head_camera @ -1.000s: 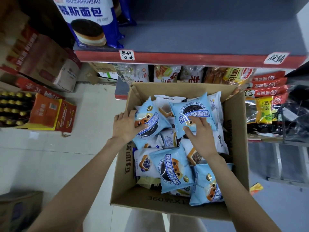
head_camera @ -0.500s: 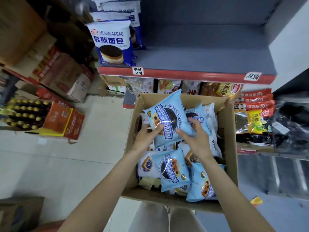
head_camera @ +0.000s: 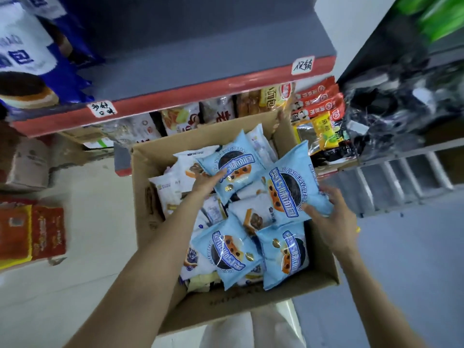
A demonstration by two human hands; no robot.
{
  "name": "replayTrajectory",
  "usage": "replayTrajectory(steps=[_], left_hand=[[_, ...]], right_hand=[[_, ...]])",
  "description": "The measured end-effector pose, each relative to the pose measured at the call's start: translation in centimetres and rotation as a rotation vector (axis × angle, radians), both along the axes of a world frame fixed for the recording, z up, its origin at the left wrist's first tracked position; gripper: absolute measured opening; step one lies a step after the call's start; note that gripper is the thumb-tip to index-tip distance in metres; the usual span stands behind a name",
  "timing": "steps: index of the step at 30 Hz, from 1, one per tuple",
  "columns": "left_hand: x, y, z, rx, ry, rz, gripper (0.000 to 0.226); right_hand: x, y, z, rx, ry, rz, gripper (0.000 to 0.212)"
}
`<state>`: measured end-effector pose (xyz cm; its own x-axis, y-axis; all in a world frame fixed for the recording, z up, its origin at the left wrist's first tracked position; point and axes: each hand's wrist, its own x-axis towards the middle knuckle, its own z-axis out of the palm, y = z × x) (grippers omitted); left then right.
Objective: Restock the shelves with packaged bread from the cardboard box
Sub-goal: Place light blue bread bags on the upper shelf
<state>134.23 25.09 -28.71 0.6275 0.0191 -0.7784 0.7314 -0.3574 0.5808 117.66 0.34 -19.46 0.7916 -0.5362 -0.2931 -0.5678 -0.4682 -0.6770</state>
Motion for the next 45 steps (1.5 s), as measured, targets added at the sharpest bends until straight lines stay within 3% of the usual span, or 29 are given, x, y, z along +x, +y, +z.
replayTrajectory(steps=[3, 8, 11, 15, 21, 25, 28, 37, 39, 42, 45], left_hand=[[0.4, -1.4, -2.2, -0.066, -0.005, 0.114, 0.15], [0.3, -1.8, -0.3, -0.022, -0.156, 0.152, 0.13], [0.0, 0.2, 1.7, 0.031, -0.361, 0.137, 0.098], [-1.3, 3.5, 7.2, 0.046, -0.581, 0.101, 0.073], [-2.2, 6.6, 15.1, 0.064, -0.73, 0.05, 0.077], [-2.4, 5.9, 20.2, 0.082, -0.866, 0.085, 0.074], [-2.7, 4.4, 24.3, 0.115, -0.986, 0.152, 0.079], [-4.0, -0.2, 35.0, 0.147, -1.17, 0.467, 0.11], [-4.0, -1.2, 37.4, 0.126, -1.234, 0.502, 0.102], [-3.3, -2.1, 41.2, 0.044, -1.316, 0.563, 0.065], [-1.7, -2.7, 44.7, 0.062, -1.361, 0.536, 0.073]], right_hand=[[-0.3, 0.1, -0.3, 0.003, 0.004, -0.039, 0.046], [0.1, 0.7, 0.2, -0.025, -0.018, -0.046, 0.047], [0.5, 1.2, 0.8, -0.052, -0.02, -0.015, 0.047], [1.4, 1.5, 2.9, -0.045, -0.056, 0.038, 0.042], [4.9, 1.0, 7.6, -0.245, -0.164, 0.31, 0.044], [7.8, -0.5, 12.1, -0.258, -0.245, 0.424, 0.051], [9.6, -2.1, 16.1, -0.215, -0.304, 0.478, 0.058], [13.0, -8.4, 31.4, 0.149, -0.633, 0.733, 0.04], [13.9, -9.7, 34.5, 0.242, -0.693, 0.764, 0.036], [15.4, -11.7, 38.9, 0.371, -0.775, 0.774, 0.032], [17.1, -13.1, 42.4, 0.461, -0.878, 0.719, 0.025]])
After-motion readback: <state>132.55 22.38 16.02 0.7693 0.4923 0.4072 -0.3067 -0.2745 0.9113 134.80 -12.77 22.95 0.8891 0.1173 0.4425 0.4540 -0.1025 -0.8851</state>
